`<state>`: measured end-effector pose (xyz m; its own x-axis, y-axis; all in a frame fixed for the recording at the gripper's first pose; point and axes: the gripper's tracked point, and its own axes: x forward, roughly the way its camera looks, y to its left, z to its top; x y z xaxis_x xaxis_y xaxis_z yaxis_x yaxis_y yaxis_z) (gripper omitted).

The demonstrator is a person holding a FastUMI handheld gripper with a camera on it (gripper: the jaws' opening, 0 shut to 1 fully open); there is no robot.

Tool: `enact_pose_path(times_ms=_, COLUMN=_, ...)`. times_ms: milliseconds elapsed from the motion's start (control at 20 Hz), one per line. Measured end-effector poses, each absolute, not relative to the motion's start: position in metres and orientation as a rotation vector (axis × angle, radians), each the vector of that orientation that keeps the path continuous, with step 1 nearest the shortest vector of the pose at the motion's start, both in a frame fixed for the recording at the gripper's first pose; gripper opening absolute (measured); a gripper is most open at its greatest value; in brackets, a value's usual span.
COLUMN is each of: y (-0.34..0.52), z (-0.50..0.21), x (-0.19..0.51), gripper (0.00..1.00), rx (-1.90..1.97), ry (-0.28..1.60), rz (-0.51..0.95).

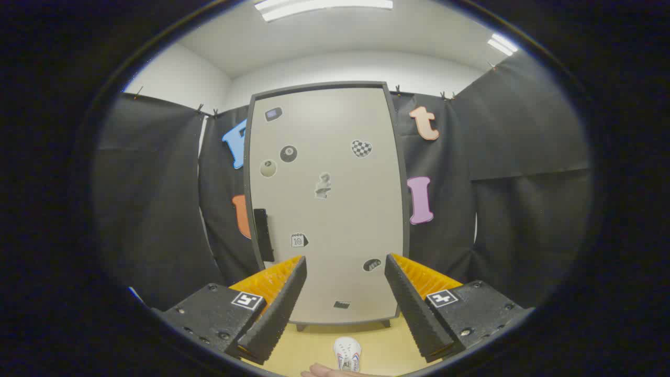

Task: Open the shoe cabinet door, grab the shoes and put them into the shoe cabinet, then close the shoe cabinet door.

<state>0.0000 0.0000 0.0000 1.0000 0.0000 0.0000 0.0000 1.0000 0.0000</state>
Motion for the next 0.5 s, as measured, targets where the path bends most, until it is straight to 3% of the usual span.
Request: enact_pose_path(times_ms=500, y=0.023, z=0.002, x=0.012, gripper=0.98, rx=-0.027, ry=-0.003, rz=0.016)
